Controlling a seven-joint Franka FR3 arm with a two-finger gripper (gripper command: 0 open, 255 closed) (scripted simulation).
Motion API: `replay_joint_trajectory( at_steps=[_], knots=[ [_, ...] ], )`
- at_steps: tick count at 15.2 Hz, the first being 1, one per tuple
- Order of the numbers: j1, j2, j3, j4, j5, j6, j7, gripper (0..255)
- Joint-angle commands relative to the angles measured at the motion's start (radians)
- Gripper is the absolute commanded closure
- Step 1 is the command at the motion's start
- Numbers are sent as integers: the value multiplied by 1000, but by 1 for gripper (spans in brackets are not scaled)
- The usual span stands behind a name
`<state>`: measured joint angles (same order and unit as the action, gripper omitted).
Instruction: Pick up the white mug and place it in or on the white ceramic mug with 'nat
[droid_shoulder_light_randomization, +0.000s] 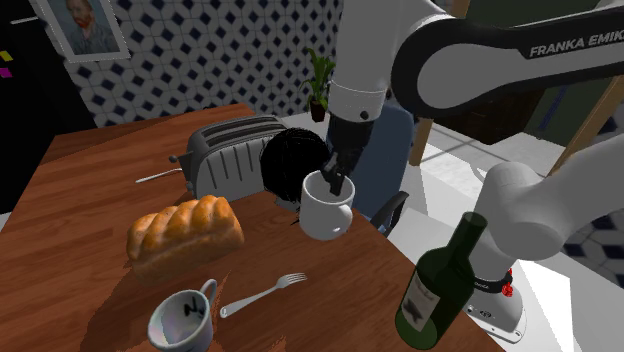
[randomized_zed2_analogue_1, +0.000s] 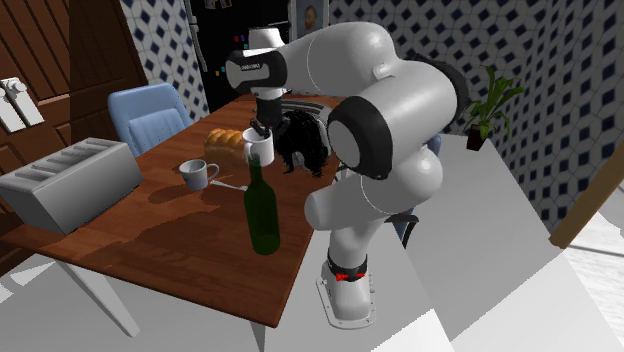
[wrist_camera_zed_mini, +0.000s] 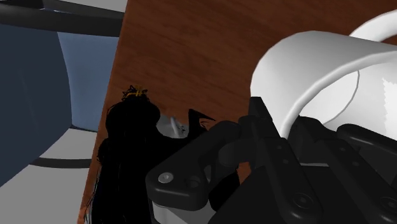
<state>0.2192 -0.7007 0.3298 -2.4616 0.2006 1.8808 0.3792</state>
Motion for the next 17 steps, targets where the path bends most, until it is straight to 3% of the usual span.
replay_joint_trajectory(
  at_steps=[1,9,14,17],
  knots=[
    [-3,81,51,67,5,21,50,255],
    [-44,385,212,343,-69,54,227,255],
    [-54,604,309,554,-189,37,368,255],
    [-30,753,352,701,-290,3,459,255]
  ],
)
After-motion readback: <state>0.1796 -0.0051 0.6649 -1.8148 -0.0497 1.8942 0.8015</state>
